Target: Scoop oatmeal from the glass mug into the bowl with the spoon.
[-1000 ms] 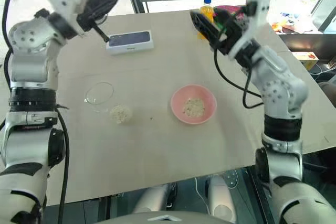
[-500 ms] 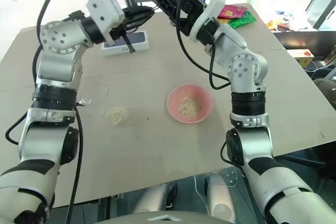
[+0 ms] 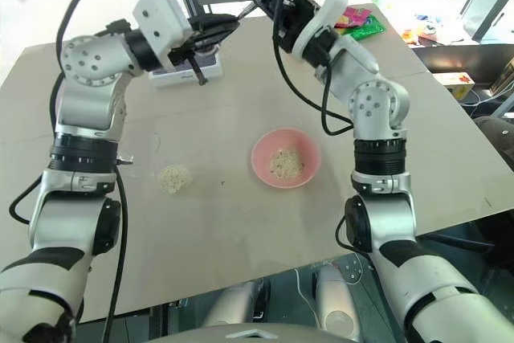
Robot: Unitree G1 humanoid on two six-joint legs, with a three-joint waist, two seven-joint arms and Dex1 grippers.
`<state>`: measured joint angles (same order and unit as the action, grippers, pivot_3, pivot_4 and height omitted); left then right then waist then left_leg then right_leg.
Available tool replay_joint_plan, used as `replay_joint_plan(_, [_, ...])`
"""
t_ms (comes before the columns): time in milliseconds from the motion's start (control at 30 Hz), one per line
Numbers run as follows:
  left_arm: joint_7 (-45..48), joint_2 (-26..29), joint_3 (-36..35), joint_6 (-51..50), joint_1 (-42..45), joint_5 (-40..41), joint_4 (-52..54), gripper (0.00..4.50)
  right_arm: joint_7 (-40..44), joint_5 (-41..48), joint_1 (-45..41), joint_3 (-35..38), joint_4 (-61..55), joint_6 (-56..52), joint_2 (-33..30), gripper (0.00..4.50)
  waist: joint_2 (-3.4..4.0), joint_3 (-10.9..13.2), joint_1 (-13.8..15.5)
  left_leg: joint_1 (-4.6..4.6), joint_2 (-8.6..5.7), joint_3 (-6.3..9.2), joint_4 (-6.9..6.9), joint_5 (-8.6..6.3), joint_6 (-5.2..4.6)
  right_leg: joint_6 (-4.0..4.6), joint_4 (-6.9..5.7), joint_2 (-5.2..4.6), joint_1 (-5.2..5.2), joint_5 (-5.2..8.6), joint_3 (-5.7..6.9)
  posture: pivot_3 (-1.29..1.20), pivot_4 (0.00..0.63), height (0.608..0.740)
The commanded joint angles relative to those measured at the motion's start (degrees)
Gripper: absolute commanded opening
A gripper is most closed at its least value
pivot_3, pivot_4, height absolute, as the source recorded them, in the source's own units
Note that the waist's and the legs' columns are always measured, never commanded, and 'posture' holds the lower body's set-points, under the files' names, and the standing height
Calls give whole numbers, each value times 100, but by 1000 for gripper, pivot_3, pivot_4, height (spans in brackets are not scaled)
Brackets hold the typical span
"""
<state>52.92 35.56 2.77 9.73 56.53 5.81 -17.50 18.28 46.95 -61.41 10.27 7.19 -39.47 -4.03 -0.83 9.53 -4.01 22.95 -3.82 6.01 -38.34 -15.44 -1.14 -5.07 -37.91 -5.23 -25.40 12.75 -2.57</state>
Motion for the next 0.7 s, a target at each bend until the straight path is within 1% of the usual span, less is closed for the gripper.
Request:
replay_joint_plan(33, [-132,110,-180,19,-8,-8,152,0,46,-11,-47,71,-227,130,-25,44,0,0,0,0,0,0,0,0,0,0,0,0,0,0,0,0,150,740])
replay_joint_plan(200, [-39,73,-274,-116,-72,255,294,0,21,-37,-62,84,-214,118,-22,44,0,0,-3,0,0,-1,0,0,0,0,-1,0,-3,0,-2,0,150,740])
replay_joint_plan(267, [-116,67,-320,-156,-69,298,395,732,-3,-14,-87,116,-209,110,-16,0,0,0,-2,0,1,-3,0,0,0,0,-1,0,-4,0,-3,0,150,740])
replay_joint_plan(300, [-151,59,-351,-206,-72,333,451,1028,-9,-8,-97,129,-205,109,-18,0,0,0,0,0,1,-3,0,0,0,0,-1,0,-3,0,-3,0,150,740])
replay_joint_plan(333, [-223,54,-395,-165,-72,324,494,1517,-6,-12,-108,145,-191,114,-26,0,0,0,-1,1,1,-3,0,0,0,0,-1,0,-3,0,-3,0,150,740])
replay_joint_plan(367, [-279,50,-444,-106,-75,325,533,1889,-7,-16,-116,161,-183,116,-31,0,0,0,-2,1,1,-3,0,0,0,0,-1,0,-4,0,-4,0,150,740])
replay_joint_plan(433, [-450,72,-613,25,20,349,671,2900,58,-109,-127,179,-113,169,-125,0,0,0,-1,1,1,-3,0,0,0,0,-1,0,-4,0,-4,0,150,740])
replay_joint_plan(567, [-728,270,-1030,-239,71,547,1124,2900,188,-267,-233,387,244,327,-534,0,0,0,4,4,1,-4,-1,0,0,0,0,-2,-4,0,-4,0,150,740])
replay_joint_plan(667, [-877,437,-1331,-954,-221,860,1534,2900,241,-271,-278,589,442,437,-785,0,1,0,-4,4,1,-5,0,0,0,0,1,-2,-5,0,-5,0,150,740])
replay_joint_plan(700, [-839,537,-1416,-1167,-538,944,1788,2900,354,-229,-205,710,483,499,-903,0,5,-2,-13,3,1,-8,1,0,0,0,0,-2,-6,0,-8,0,150,740])
